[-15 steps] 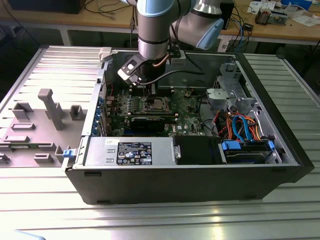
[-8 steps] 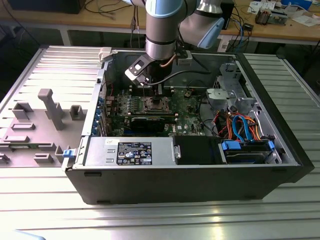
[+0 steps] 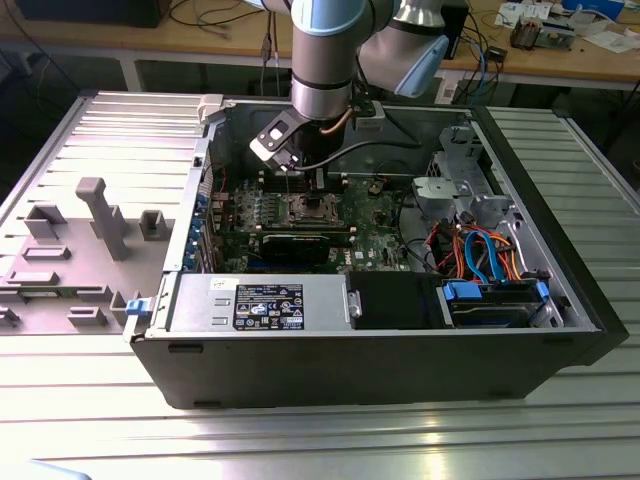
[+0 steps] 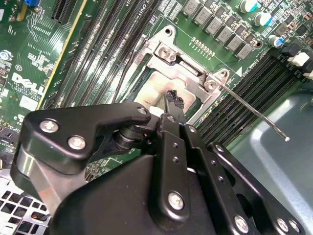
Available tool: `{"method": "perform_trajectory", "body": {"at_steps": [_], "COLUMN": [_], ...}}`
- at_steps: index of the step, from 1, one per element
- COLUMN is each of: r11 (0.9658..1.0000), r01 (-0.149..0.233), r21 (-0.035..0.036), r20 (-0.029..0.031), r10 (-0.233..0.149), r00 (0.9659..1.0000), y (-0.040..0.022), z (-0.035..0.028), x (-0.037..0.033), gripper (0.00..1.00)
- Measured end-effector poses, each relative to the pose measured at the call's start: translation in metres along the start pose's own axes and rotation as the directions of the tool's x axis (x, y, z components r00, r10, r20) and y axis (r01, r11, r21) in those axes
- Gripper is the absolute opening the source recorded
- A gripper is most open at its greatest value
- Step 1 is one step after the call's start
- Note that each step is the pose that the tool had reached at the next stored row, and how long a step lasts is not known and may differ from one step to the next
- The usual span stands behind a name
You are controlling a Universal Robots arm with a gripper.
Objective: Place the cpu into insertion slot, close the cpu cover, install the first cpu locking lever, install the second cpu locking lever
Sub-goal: 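Install the first cpu locking lever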
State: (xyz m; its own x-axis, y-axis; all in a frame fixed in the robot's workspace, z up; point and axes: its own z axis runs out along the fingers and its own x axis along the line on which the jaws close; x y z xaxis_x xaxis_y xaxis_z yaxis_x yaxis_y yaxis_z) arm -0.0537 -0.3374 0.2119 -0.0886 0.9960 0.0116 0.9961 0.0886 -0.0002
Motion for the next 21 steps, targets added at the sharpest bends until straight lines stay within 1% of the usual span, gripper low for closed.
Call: {"method": "perform_trajectory", "body": {"at_steps": [3,5,10,11,14,21], "r11": [1.0,1.0,1.0,1.0,1.0,1.0], "r01": [0.0,0.0,0.0,0.0,0.0,0.0], "r21": [0.0,0.0,0.0,0.0,0.0001,0.0001], "r20": [0.0,-0.0001,-0.0001,0.0003,0.0008,0.0008], "r10": [0.0,0.0,0.0,0.0,0.0,0.0], "r00": [1.0,1.0,1.0,1.0,1.0,1.0], "y": [0.0001,0.0001,0.0001,0.0001,0.0004,0.0005], "z": [-0.0001,-0.0013,-0.0081,-0.0112,-0.0178,-0.0184], "x": [0.0,0.0001,0.0001,0.0001,0.0002,0.0002], "gripper": [0.11,0.11,0.11,0.11,0.11,0.11]}}
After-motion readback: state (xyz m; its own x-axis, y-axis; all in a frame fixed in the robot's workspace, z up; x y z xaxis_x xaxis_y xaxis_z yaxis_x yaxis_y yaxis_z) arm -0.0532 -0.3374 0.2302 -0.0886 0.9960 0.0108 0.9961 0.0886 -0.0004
